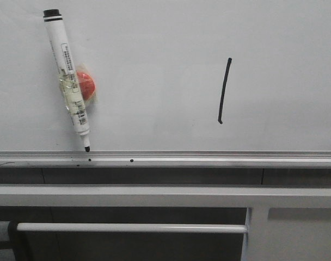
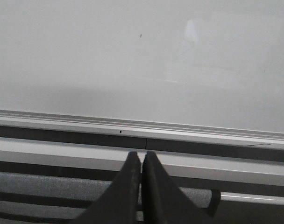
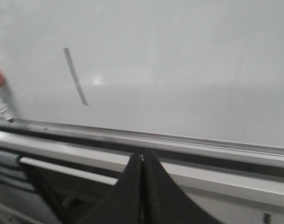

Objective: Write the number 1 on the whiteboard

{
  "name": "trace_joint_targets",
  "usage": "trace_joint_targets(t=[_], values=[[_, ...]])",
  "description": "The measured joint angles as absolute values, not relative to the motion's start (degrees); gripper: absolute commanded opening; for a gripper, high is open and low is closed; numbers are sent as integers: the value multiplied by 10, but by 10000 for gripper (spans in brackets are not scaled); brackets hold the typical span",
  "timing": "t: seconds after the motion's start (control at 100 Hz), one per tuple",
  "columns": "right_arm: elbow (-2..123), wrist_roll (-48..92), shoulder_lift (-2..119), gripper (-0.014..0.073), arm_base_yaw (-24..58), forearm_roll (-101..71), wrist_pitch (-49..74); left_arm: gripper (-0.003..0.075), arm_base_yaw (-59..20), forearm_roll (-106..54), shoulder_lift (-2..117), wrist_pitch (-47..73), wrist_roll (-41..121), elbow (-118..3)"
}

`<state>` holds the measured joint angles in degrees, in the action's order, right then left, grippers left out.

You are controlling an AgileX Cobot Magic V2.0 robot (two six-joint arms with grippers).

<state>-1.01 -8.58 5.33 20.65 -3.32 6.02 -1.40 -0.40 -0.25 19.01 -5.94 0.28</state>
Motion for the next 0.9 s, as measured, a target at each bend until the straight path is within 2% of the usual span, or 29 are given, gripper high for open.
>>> trace_joint_targets(t=[0.17, 0.36, 0.69, 0.9], values=[[-10, -86, 11, -64, 81, -20, 73, -20, -14, -4, -2, 190, -59, 3], [-10, -86, -4, -64, -3, 5, 133, -20, -14, -4, -2, 190, -59, 3], [-10, -83, -4, -64, -59, 30, 175, -20, -14, -4, -2, 190, -59, 3], [-9, -14, -4, -64, -68, 19, 182, -20, -14, -4, -2, 190, -59, 3]])
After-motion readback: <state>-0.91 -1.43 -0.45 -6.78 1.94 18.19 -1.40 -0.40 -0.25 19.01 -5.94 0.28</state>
